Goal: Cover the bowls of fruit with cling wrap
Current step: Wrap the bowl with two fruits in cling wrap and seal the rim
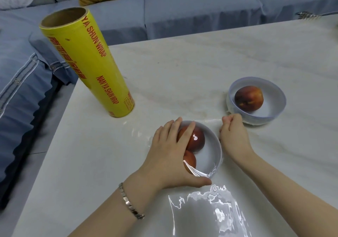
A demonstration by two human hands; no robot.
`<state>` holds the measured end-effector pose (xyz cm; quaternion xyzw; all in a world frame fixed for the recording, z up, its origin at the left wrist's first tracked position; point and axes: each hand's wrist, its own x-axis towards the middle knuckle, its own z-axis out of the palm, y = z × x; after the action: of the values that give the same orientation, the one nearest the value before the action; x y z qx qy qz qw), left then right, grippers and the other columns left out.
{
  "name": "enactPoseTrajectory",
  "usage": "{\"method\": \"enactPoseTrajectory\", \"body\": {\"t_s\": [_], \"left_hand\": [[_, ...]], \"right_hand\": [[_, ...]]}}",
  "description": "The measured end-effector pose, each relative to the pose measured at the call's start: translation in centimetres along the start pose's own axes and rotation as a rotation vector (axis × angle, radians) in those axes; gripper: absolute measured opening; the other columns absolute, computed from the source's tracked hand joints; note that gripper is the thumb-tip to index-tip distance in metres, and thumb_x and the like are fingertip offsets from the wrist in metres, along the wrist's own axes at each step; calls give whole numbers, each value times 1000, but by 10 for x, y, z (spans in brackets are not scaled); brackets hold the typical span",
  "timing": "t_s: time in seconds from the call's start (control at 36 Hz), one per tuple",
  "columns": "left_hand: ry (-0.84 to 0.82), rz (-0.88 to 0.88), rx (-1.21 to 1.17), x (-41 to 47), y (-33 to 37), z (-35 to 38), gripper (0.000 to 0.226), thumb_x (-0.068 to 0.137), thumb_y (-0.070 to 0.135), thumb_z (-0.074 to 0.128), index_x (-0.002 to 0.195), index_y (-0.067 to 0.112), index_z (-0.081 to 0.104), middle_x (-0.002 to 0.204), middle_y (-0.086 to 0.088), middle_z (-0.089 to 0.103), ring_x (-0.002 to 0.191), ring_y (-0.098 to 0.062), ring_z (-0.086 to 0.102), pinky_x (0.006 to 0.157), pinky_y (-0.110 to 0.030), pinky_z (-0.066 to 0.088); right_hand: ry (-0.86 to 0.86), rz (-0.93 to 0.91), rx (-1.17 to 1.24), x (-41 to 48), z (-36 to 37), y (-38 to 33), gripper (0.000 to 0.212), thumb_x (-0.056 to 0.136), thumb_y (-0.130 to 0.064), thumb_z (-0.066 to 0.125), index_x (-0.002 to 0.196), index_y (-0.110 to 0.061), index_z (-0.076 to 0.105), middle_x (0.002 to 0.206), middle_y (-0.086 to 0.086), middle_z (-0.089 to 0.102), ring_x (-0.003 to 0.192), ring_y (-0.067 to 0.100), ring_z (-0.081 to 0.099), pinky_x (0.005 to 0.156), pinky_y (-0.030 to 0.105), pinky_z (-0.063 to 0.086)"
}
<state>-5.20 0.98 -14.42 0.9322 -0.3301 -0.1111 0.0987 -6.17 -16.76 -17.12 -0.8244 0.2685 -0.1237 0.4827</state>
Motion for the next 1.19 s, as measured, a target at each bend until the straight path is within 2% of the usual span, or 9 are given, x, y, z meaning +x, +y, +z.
{"method": "enactPoseTrajectory", "body": {"t_s": [0.11,0.28,0.39,0.56,0.67,0.75,0.92,1.0,1.19], "left_hand": [[8,-15,3,0,2,2,122,40,89,30,142,39,-15,155,7,-15,143,-17,-10,118,-38,0],[-127,26,34,0,-1,-9,134,50,77,67,144,36,-20,152,9,-24,141,-17,-18,117,-40,8],[-22,-22,1,-4,5,-7,127,54,75,67,142,42,-19,152,6,-13,139,-16,-8,113,-36,12],[122,-336,-114,-6,21,2,126,56,78,62,143,38,-19,154,-10,-5,141,-30,-1,112,-42,16],[126,-441,-130,-6,27,2,125,57,79,61,145,34,-16,154,-15,-6,141,-33,-1,110,-45,19],[87,-476,-126,-8,28,-1,125,57,80,59,146,32,-15,155,-14,-9,142,-33,-3,111,-46,18],[-7,-309,-58,-2,7,-19,130,50,84,60,147,33,-11,157,0,-17,143,-26,-20,114,-50,-6],[-98,-154,-58,8,-4,-27,135,50,78,67,147,31,-13,156,8,-21,143,-18,-22,118,-45,-6],[-84,-84,37,10,-4,-11,132,53,81,62,148,28,-14,157,3,-21,142,-22,-25,117,-47,-9]], "right_hand": [[-86,142,-33,12,7,6,20,97,-13,35,78,-8,38,85,10,44,84,20,39,69,30,27],[-185,146,9,7,1,14,46,93,-22,48,50,-15,34,49,2,33,46,14,31,43,22,28],[-239,413,455,-7,-15,10,43,97,-35,38,70,-7,57,55,6,55,39,11,49,38,17,42],[-483,397,444,-20,-22,4,34,95,-35,43,84,-9,61,71,5,61,61,16,58,63,28,49],[-521,310,396,-15,-15,-6,31,94,-32,47,92,-6,63,74,7,59,60,16,55,59,27,44],[-531,265,302,-9,-10,-15,30,91,-36,52,79,-9,58,69,9,53,60,20,46,57,28,36],[-593,477,492,-2,-8,-19,25,91,-24,54,71,-11,58,58,2,49,52,13,43,51,21,43],[-614,561,574,-2,-7,-20,23,91,-22,54,72,-11,57,58,0,50,46,8,46,43,16,47],[-465,371,529,5,-13,-26,33,98,-20,39,70,-9,51,66,5,55,50,10,54,51,18,51]]}}
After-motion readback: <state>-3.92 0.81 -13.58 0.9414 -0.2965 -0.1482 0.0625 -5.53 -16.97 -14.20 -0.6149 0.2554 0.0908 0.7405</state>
